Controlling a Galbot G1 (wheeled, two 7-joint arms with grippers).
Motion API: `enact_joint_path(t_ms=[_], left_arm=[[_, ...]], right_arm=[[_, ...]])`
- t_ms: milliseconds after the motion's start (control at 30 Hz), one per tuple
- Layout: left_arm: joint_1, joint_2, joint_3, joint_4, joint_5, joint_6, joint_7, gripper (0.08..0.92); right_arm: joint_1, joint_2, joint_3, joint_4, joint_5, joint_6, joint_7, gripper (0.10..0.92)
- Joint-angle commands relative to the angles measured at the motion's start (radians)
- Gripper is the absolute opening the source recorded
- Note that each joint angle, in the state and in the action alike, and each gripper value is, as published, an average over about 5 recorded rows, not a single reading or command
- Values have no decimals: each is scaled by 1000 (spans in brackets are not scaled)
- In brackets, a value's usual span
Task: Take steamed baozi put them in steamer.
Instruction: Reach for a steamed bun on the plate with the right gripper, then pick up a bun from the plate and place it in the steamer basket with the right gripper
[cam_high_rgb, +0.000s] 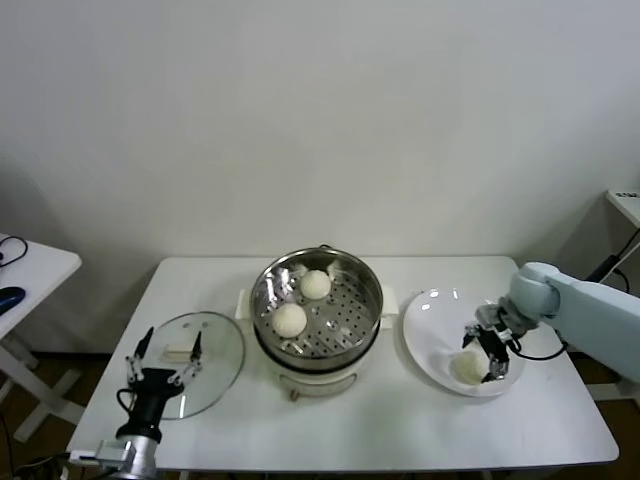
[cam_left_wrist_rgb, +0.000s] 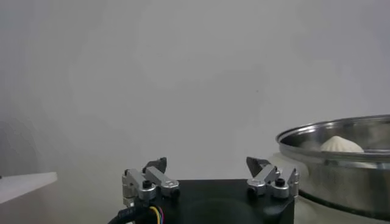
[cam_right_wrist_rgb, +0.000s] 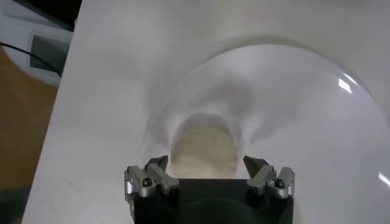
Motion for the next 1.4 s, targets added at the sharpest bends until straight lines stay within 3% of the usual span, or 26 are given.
enact_joint_path(t_ms=[33, 200, 533, 833, 1133, 1400], left_arm=[[0, 0, 1, 3, -2, -1, 1, 823], [0, 1, 0, 4, 0, 0, 1, 823], [0, 1, -3, 3, 2, 1, 0, 823], [1, 3, -7, 4, 0, 1, 0, 823], [-1, 5, 0, 1, 3, 8, 1, 823], [-4, 6, 14, 2, 19, 15, 2, 823]], right_arm=[[-32, 29, 14, -24, -22, 1, 8, 823], [-35, 36, 17, -31, -26, 1, 5, 818], [-30, 39, 16, -34, -26, 4, -4, 692], [39, 24, 9, -18, 4, 16, -13, 670], [393, 41, -120, 70, 98, 108, -76, 656], [795, 180, -346, 176, 182, 242, -117, 653]])
